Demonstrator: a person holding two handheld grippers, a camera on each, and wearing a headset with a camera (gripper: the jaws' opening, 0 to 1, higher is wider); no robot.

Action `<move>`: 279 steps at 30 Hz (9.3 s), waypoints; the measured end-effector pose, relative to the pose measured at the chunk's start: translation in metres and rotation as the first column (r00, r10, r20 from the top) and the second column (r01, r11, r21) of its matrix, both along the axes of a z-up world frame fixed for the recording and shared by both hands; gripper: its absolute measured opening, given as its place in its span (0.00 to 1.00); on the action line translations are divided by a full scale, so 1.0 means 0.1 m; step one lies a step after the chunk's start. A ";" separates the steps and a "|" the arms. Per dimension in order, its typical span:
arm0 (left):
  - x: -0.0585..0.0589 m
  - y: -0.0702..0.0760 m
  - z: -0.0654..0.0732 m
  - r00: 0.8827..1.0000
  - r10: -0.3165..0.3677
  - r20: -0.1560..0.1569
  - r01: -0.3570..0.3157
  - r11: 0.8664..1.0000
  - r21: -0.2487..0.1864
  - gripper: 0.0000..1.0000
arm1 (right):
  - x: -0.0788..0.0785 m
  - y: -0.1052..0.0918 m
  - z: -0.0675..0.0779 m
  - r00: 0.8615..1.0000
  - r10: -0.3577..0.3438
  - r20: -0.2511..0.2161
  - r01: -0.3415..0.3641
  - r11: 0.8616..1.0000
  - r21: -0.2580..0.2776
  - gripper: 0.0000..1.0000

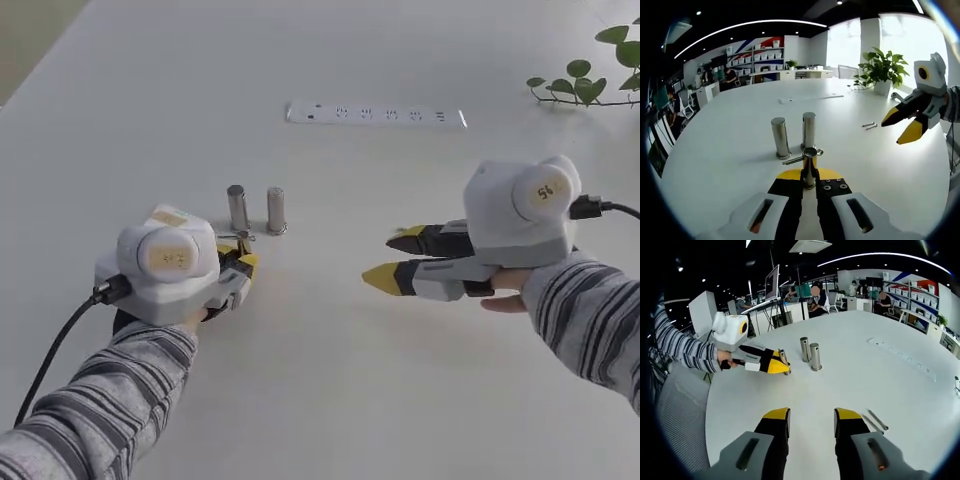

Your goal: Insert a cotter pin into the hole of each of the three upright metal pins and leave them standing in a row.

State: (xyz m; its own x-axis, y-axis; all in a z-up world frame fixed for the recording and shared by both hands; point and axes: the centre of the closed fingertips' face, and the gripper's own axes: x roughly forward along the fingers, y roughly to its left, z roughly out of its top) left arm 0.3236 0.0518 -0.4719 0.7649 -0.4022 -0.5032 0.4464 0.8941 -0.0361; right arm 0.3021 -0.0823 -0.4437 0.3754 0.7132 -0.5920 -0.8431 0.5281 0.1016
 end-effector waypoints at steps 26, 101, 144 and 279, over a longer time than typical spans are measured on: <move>-0.06 0.07 0.02 1.000 -0.005 -0.027 0.004 1.000 -0.029 0.18 | -0.01 0.13 0.05 1.000 0.002 0.003 -0.002 1.000 0.024 0.33; -0.70 0.27 0.51 0.997 -0.054 0.049 0.054 0.999 0.000 0.99 | 0.86 1.08 -0.03 0.972 -0.187 0.142 0.177 0.981 0.076 0.08; -1.07 0.18 0.63 0.996 -0.070 0.058 0.071 0.997 -0.027 0.93 | 0.12 0.60 -0.13 0.961 -0.232 0.153 0.235 0.972 -0.002 0.08; -1.14 0.10 0.64 0.993 -0.115 0.015 0.115 0.993 0.000 0.66 | 0.38 -0.58 -0.10 0.994 0.094 0.058 -0.064 0.916 -0.396 0.00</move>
State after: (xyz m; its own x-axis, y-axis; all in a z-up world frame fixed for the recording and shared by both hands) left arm 0.2095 0.0619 -0.4081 0.7210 -0.4884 -0.4916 0.5468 0.8368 -0.0294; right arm 0.3400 -0.1408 -0.4538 0.3812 0.4583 -0.8029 -0.8807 0.4440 -0.1648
